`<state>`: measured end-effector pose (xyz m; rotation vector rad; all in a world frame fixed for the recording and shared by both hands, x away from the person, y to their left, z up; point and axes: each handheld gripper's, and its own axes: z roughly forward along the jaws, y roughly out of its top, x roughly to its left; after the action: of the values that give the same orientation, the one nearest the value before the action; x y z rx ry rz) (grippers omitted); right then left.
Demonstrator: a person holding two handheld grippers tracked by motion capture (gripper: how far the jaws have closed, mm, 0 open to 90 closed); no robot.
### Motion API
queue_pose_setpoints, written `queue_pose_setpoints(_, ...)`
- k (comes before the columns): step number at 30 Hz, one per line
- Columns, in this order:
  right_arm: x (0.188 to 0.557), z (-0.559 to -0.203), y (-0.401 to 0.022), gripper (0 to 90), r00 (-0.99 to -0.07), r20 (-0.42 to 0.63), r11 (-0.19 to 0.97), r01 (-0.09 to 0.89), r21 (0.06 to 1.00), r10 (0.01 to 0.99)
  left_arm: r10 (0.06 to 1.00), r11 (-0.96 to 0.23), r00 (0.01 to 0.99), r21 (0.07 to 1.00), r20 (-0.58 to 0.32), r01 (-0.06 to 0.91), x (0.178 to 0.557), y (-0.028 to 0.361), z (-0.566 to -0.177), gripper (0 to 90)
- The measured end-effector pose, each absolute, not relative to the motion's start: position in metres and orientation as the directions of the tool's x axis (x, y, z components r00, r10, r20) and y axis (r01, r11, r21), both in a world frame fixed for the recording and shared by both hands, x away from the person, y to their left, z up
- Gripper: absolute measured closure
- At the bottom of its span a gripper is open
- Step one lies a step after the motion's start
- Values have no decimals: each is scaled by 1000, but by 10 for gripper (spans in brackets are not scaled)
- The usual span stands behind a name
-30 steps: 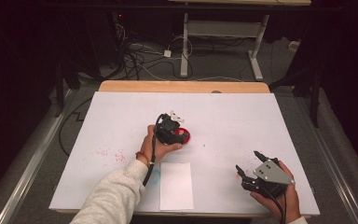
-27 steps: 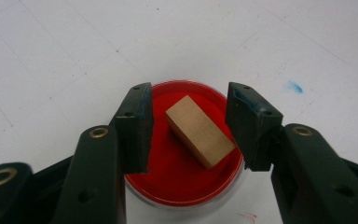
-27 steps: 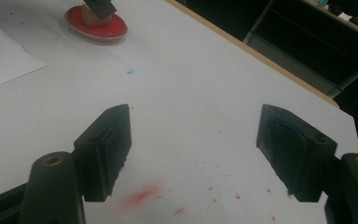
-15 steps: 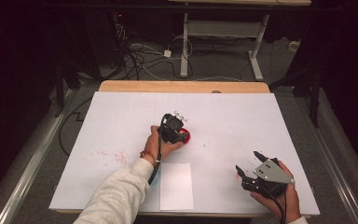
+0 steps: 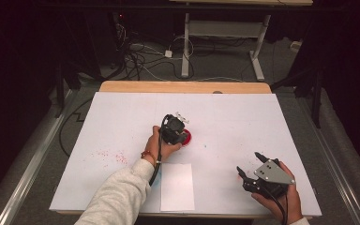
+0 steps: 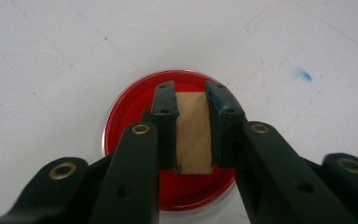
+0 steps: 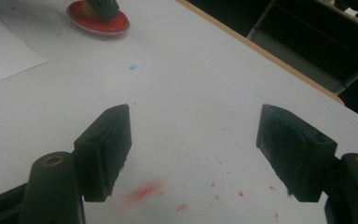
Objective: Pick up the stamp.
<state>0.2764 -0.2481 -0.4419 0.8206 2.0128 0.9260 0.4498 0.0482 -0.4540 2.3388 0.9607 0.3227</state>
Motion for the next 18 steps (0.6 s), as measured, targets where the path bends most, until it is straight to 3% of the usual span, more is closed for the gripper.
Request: queue_pose_setpoints(18, 276, -442, -247, 266, -509, -365, 532, 231, 815, 780, 658, -574, 753, 654, 11, 492, 444, 67, -430, 738)
